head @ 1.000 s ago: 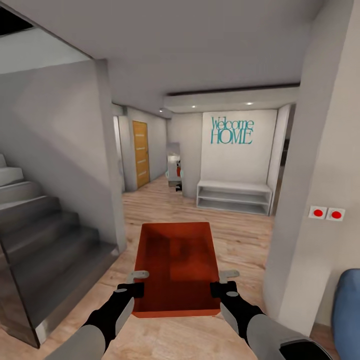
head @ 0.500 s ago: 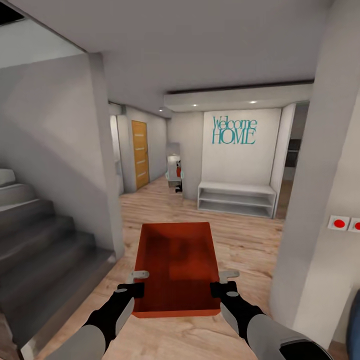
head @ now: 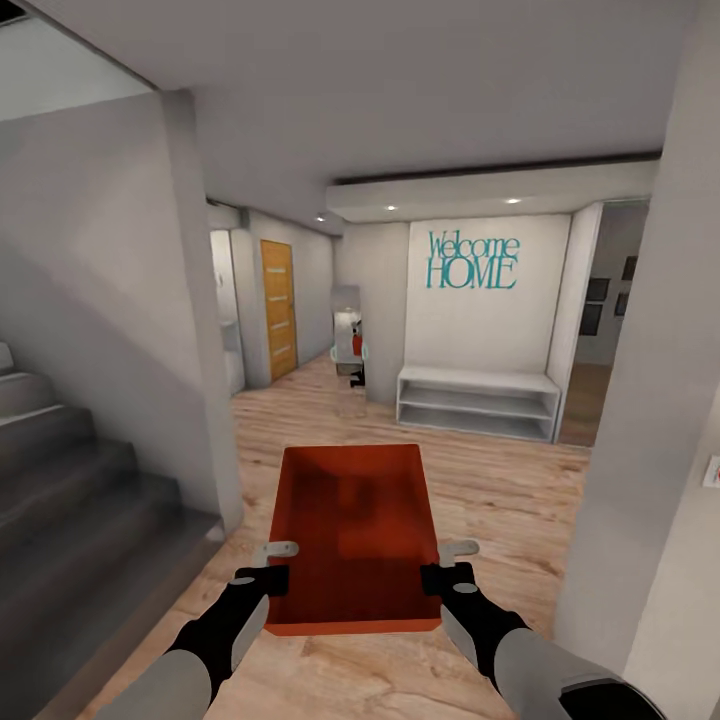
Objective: Move the two storage containers from the living room to the garage. In the garage, place one container on the floor and stack the other container on top of it (either order is fine).
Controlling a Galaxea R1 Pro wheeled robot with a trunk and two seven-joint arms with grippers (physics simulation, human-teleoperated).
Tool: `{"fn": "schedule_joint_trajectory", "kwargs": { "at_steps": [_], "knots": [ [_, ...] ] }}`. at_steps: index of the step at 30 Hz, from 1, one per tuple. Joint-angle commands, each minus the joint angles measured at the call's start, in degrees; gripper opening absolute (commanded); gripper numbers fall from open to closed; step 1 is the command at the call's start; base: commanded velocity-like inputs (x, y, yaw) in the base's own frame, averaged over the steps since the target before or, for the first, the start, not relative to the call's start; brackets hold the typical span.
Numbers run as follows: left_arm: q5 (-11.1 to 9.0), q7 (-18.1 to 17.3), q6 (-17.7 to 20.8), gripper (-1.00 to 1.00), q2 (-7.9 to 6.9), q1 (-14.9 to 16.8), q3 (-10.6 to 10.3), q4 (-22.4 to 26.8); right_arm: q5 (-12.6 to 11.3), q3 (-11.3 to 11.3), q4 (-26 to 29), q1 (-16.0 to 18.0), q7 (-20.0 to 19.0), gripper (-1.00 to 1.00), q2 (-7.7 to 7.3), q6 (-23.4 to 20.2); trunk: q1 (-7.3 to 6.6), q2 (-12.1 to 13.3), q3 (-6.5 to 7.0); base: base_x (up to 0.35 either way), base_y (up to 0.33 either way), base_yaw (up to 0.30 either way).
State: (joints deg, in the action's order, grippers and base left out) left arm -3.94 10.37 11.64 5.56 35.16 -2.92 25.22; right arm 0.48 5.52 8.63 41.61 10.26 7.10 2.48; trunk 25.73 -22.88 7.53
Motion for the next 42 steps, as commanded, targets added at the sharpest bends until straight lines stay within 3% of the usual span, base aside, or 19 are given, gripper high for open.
{"fn": "schedule_joint_trajectory", "kwargs": {
  "at_steps": [1,42],
  "knots": [
    [0.2,1.4,0.5,-1.00,-0.54,0.0,2.2,0.0,0.8,-1.2,0.2,0.0,0.5,-1.00,-0.03,0.1,0.05,0.0,-0.02,0.323,0.000,0.000],
    [0.2,1.4,0.5,-1.00,-0.55,0.0,2.2,-0.5,0.7,-1.2,0.2,0.0,0.5,-1.00,-0.06,0.1,0.05,0.0,-0.02,0.324,0.000,0.000]
  ]
}}
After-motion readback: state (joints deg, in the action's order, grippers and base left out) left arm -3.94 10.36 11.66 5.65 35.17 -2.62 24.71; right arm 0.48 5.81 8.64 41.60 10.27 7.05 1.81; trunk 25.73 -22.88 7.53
